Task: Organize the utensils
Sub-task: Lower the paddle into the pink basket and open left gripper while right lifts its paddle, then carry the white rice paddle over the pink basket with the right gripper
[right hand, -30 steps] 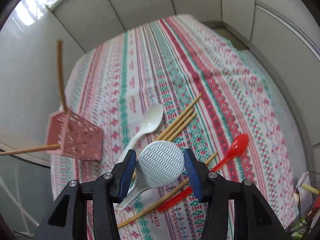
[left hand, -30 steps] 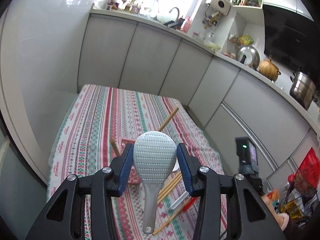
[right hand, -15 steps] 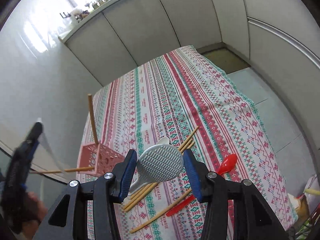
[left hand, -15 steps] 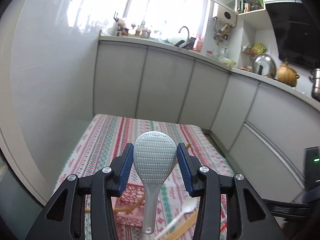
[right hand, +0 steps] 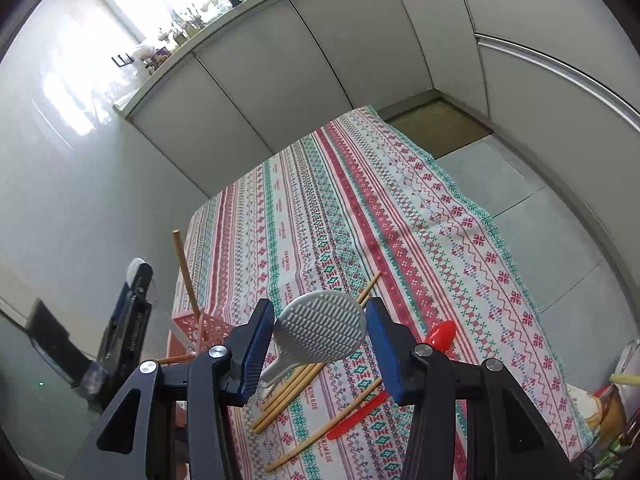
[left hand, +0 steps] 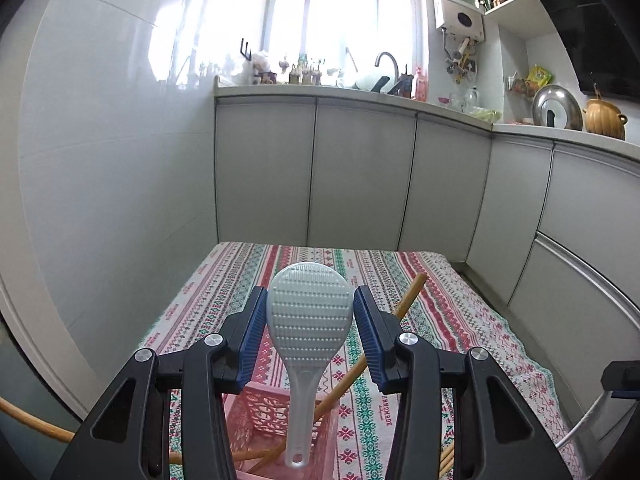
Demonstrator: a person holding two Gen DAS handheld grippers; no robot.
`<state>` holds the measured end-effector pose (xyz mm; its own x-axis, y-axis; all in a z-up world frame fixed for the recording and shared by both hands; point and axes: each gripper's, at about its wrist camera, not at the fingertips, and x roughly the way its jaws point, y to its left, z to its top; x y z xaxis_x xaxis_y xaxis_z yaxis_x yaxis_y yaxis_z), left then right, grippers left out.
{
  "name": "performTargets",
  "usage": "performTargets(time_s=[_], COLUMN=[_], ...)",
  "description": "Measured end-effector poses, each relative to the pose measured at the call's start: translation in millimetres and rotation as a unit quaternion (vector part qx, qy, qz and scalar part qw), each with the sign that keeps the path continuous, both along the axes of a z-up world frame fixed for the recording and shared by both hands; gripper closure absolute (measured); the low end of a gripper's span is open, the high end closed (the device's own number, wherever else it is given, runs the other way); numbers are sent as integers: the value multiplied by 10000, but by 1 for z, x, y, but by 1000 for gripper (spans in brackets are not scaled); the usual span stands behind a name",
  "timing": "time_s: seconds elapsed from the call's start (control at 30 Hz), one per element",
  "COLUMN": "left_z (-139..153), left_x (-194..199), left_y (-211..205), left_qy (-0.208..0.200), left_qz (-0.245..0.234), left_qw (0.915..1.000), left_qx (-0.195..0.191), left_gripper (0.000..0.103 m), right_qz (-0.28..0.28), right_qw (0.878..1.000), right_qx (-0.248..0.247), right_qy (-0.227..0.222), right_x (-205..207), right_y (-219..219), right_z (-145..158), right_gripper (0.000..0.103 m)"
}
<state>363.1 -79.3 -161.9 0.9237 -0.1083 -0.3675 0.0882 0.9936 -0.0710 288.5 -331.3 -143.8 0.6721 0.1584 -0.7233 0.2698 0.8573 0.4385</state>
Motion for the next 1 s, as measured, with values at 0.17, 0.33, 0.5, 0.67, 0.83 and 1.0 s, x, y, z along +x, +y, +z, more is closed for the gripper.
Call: performTargets(time_s=[0.17, 0.33, 0.5, 0.67, 0.83, 1.0], left_z=[-13, -17, -4, 21, 49, 61], left_x=[4, 3, 1, -20, -53, -82], left_y=[-3, -2, 1, 7, 24, 53], left_qy=[88, 270, 513, 805, 1005, 1281], left_qz=[105, 72, 18, -103, -396, -478], left_qw=[9999, 9996, 9987, 9967, 9941, 9904], left_qx=[96, -4, -64, 3, 47, -182], left_gripper=[56, 55, 38, 35, 30, 29], right_qz=[78, 72, 101, 167, 245, 326], right_qw=[9997, 9998, 9998, 9998, 9997, 9991], right_qx=[232, 171, 154, 31, -90, -214], right_qy=[49, 73, 107, 71, -1, -160], right_x=[-2, -6, -6, -6, -7, -7], right_y=[-3, -2, -1, 7, 16, 30], right_z=[-2, -2, 0, 3, 6, 14], right_gripper=[55, 55, 55, 55, 55, 55])
